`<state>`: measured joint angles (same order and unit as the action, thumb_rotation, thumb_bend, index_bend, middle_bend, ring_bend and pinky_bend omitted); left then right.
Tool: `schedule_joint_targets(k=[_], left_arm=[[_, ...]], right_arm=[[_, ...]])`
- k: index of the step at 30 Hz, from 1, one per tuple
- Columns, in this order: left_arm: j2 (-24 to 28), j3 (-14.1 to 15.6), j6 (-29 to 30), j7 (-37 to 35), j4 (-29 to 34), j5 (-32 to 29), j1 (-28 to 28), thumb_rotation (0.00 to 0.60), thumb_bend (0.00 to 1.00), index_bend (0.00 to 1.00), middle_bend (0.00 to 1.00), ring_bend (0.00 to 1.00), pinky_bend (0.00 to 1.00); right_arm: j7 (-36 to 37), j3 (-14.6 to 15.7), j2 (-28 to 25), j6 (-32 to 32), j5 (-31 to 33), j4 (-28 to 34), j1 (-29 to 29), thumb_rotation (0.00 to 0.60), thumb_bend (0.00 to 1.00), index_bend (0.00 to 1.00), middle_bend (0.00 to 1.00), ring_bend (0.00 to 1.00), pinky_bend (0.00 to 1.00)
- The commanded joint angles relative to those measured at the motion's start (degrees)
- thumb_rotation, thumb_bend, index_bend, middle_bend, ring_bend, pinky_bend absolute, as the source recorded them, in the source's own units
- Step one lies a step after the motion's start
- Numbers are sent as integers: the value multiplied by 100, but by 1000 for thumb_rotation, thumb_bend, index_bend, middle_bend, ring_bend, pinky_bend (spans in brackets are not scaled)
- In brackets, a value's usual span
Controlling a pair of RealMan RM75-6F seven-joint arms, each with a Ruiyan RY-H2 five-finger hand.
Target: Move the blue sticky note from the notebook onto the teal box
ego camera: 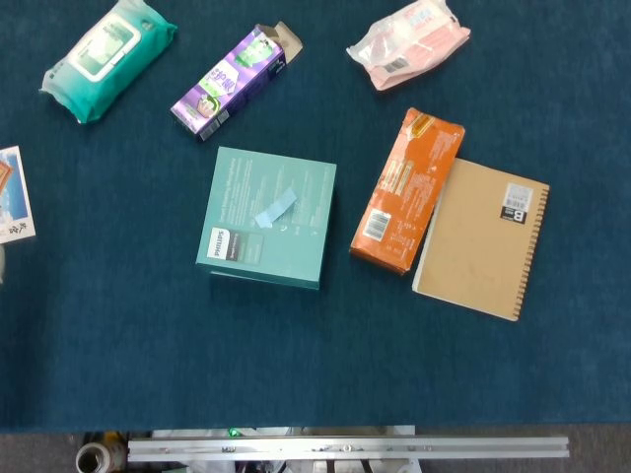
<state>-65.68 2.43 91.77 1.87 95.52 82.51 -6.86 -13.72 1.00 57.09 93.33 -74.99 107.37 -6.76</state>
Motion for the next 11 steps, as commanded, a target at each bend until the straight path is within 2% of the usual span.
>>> schedule_joint_targets(k=[1, 11], left_arm=[[-19, 1, 89, 13, 32, 56, 103, 600, 408, 143, 349, 299, 364], [-45, -88, 225, 31, 43, 210, 314, 600, 408, 143, 346, 299, 351]], right_arm=[[34, -13, -34, -54, -54, -14, 41, 600, 171, 380, 500, 423, 676], [1, -48, 31, -283, -161, -20, 157, 600, 174, 380, 500, 423, 676]])
